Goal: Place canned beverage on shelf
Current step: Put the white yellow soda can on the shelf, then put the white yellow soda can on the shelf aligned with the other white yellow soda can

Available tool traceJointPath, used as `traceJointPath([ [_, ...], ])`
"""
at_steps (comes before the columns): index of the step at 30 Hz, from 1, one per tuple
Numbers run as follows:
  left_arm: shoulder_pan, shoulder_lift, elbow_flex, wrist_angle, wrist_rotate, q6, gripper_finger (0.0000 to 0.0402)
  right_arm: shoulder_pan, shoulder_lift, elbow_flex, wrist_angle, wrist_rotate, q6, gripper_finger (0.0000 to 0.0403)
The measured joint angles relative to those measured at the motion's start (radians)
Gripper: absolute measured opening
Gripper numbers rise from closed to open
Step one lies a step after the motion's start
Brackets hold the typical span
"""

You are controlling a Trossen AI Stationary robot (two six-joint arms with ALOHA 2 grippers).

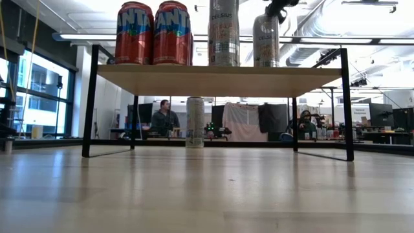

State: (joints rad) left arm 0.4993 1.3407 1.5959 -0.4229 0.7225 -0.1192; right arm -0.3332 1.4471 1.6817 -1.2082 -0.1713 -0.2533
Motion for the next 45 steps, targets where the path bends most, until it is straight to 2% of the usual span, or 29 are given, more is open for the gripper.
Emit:
traceJointPath([
  [4, 0.027, 0.011, 0.0, 0.001, -0.001, -0.005, 0.0, 0.0, 0.0, 0.074, -0.022, 0.003, 0.038, 0.033],
  [8, 0.053, 0.035, 0.0, 0.022, 0.0, -0.077, 0.0, 0.0, 0.0, 0.154, -0.05, 0.003, 0.08, 0.033],
  [15, 0.117, 0.116, 0.0, 0.14, -0.002, -0.189, 0.0, 0.0, 0.0, 0.299, -0.052, 0.002, 0.126, 0.033],
  [22, 0.169, 0.175, 0.03, 0.248, -0.005, -0.215, 0.0, 0.0, 0.0, 0.404, -0.052, 0.001, 0.218, 0.033],
  [28, 0.189, 0.245, 0.18, 0.269, -0.006, -0.169, 0.0, 0.0, 0.0, 0.451, -0.052, 0.011, 0.254, 0.033],
  [34, 0.19, 0.306, 0.197, 0.251, -0.007, -0.086, 0.0006, 0.0, 0.0, 0.451, -0.07, 0.022, 0.278, 0.033],
  [39, 0.19, 0.371, 0.198, 0.141, -0.014, 0.03, 0.0043, 0.0, 0.0, 0.45, -0.099, 0.023, 0.324, 0.033],
  [45, 0.19, 0.445, 0.197, -0.028, -0.054, 0.176, 0.0132, 0.0, 0.0, 0.45, -0.124, 0.032, 0.351, 0.033],
])
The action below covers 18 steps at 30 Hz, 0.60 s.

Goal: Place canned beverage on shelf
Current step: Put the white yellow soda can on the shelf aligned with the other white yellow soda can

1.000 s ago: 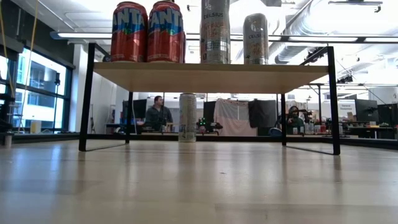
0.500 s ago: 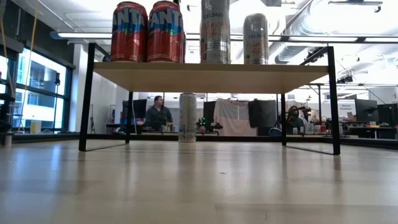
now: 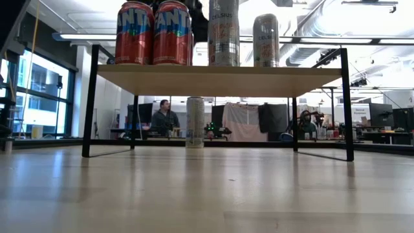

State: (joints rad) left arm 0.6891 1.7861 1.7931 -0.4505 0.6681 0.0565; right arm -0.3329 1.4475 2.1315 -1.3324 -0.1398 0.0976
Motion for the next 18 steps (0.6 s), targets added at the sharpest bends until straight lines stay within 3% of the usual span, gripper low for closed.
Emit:
traceJointPath([
  [9, 0.015, 0.024, 0.0, -0.07, -0.005, 0.24, 0.0257, 0.0, 0.0, 0.0, -0.004, 0.063, 0.041, 0.033],
  [18, 0.095, 0.055, 0.0, -0.213, -0.008, 0.476, 0.0287, 0.0, 0.002, -0.001, 0.004, 0.19, 0.083, 0.033],
])
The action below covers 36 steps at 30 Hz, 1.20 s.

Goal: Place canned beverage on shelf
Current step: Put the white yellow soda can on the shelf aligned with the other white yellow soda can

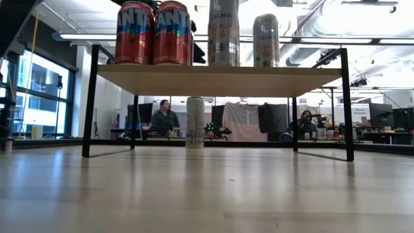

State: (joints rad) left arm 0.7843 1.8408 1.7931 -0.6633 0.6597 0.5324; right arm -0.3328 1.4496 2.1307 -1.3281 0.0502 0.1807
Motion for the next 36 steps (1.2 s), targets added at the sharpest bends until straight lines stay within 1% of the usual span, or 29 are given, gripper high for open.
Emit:
traceJointPath([
  [2, 0.01, 0.012, 0.0, 0.013, 0.002, 0.009, 0.0287, 0.0, 0.004, 0.0, 0.022, 0.023, -0.039, 0.033],
  [5, 0.021, 0.047, 0.001, 0.048, 0.002, -0.009, 0.0288, -0.009, 0.014, 0.0, 0.063, 0.03, -0.159, 0.033],
  [8, 0.028, 0.102, 0.0, 0.082, -0.008, -0.081, 0.0294, -0.031, 0.031, 0.0, 0.102, 0.03, -0.279, 0.033],
  [10, 0.029, 0.128, -0.001, 0.089, -0.012, -0.106, 0.03, -0.052, 0.043, 0.0, 0.118, 0.031, -0.319, 0.033],
  [12, 0.028, 0.142, -0.001, 0.096, -0.016, -0.089, 0.0305, -0.074, 0.052, 0.0, 0.105, 0.03, -0.34, 0.033],
  [17, 0.016, 0.162, -0.001, 0.099, -0.072, -0.058, 0.031, -0.135, 0.062, 0.0, 0.072, 0.029, -0.315, 0.033],
  [21, 0.022, 0.158, 0.0, 0.077, -0.078, 0.039, 0.031, -0.175, 0.063, 0.0, 0.076, 0.029, -0.277, 0.033],
  [25, 0.035, 0.158, 0.0, 0.027, -0.075, 0.063, 0.031, -0.206, 0.065, 0.0, 0.105, 0.028, -0.193, 0.033],
  [27, 0.043, 0.156, 0.0, -0.016, -0.065, 0.078, 0.031, -0.212, 0.065, 0.0, 0.121, 0.029, -0.159, 0.033],
  [31, 0.049, 0.16, 0.0, -0.083, -0.062, 0.155, 0.031, -0.218, 0.065, 0.0, 0.151, 0.031, -0.153, 0.033],
  [33, 0.049, 0.167, -0.001, -0.094, -0.064, 0.167, 0.031, -0.217, 0.067, 0.0, 0.167, 0.048, -0.153, 0.033],
  [36, 0.049, 0.166, -0.001, -0.078, -0.058, 0.147, 0.031, -0.217, 0.069, 0.0, 0.18, 0.053, -0.151, 0.033],
])
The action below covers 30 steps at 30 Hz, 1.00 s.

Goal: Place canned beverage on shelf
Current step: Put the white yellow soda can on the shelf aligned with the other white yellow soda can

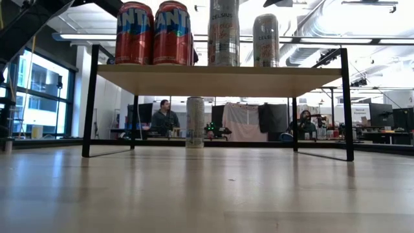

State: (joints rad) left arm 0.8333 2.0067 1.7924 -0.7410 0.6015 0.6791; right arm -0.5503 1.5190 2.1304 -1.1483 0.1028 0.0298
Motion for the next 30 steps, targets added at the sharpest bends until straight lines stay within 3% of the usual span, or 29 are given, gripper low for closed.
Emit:
traceJointPath([
  [6, -0.01, -0.006, 0.0, -0.004, -0.005, 0.005, 0.031, 0.0, 0.015, 0.0, 0.007, 0.001, -0.008, 0.033],
  [12, -0.025, 0.013, 0.0, 0.013, -0.113, -0.002, 0.031, 0.0, 0.031, 0.0, 0.008, -0.002, -0.011, 0.033],
  [19, -0.022, 0.01, -0.004, 0.029, -0.112, -0.044, 0.031, 0.0, 0.031, 0.0, 0.008, -0.005, -0.007, 0.033],
  [30, -0.03, 0.012, -0.11, 0.097, -0.115, -0.048, 0.031, 0.0, 0.031, 0.0, 0.008, -0.005, -0.003, 0.033],
])
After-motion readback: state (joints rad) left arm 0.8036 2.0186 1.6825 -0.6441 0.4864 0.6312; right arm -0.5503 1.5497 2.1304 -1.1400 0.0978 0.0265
